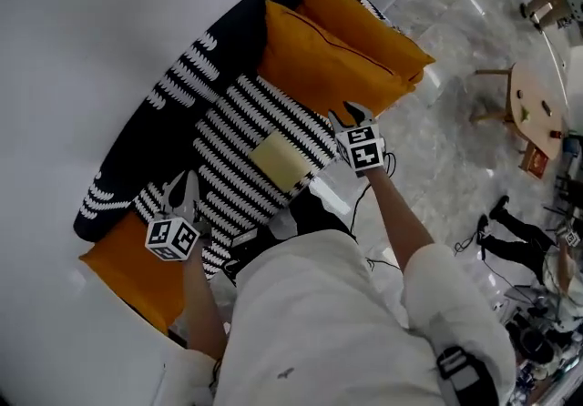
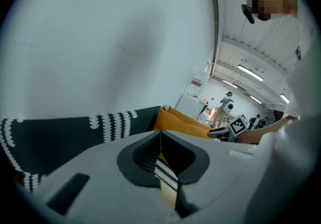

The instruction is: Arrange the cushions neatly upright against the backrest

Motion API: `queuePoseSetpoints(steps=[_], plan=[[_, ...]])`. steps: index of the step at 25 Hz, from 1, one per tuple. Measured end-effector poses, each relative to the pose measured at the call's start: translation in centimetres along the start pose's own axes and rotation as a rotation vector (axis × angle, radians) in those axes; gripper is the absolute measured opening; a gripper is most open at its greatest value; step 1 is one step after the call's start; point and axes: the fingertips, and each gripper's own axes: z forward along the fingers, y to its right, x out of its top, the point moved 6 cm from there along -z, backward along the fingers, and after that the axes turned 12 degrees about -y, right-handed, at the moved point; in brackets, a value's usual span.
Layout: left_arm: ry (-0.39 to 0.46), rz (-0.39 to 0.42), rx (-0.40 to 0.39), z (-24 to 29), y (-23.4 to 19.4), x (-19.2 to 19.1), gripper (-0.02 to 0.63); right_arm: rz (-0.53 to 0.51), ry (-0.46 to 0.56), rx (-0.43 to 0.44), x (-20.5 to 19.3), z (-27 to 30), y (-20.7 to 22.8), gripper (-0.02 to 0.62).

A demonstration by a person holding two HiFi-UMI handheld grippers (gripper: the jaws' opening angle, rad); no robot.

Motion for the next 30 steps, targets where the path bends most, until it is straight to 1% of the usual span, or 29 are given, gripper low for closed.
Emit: queuePoseSetpoints(steps=[2,4,7,10,13,16,18,19,22,24,28,30], plan=[[-0.034,-0.004,-0.027,2.5,1.7,0.4,0.014,-0.010,-0.009,-0.035,0.5,1.1,3.4,0.150],[-0.066,0.003,-0.056,4.5,3.6,0.5,0.014,-0.055,-0.023,-0.066,1.3,2.4,6.4,0.156],[-0.121,0.041,-0.106,6.5,6.5,0.2,0.014,-0.177,-0.076,-0.134,1.9,4.5,10.2,0.180],[-0.187,0.086,-0.128,7.3,8.1,-0.3,0.014,-0.278,-0.143,-0.199,1.9,6.9,13.0,0.213],[-0.226,0.096,-0.121,7.4,8.2,-0.6,0.014,-0.324,-0.221,-0.199,1.3,9.4,14.0,0.225],[-0.225,0.088,-0.102,7.5,8.2,-0.3,0.014,-0.305,-0.244,-0.194,1.2,10.5,15.2,0.224],[-0.221,0.072,-0.080,6.8,8.2,-0.3,0.014,-0.284,-0.250,-0.174,1.1,10.6,15.4,0.221],[-0.219,0.063,-0.067,6.3,8.1,-0.3,0.014,-0.277,-0.252,-0.158,1.1,10.7,15.2,0.200],[-0.202,0.035,-0.036,5.6,7.6,-1.0,0.014,-0.258,-0.241,-0.119,0.8,10.8,14.8,0.109],[-0.185,0.010,-0.019,5.2,7.1,-1.8,0.014,-0.273,-0.213,-0.112,0.9,10.5,14.4,0.072],[-0.177,-0.041,0.015,3.4,5.3,-3.3,0.014,-0.308,-0.145,-0.084,0.9,7.8,11.4,0.052],[-0.150,-0.072,0.036,2.5,4.5,-3.4,0.014,-0.346,-0.100,-0.084,1.9,6.0,9.7,0.044]])
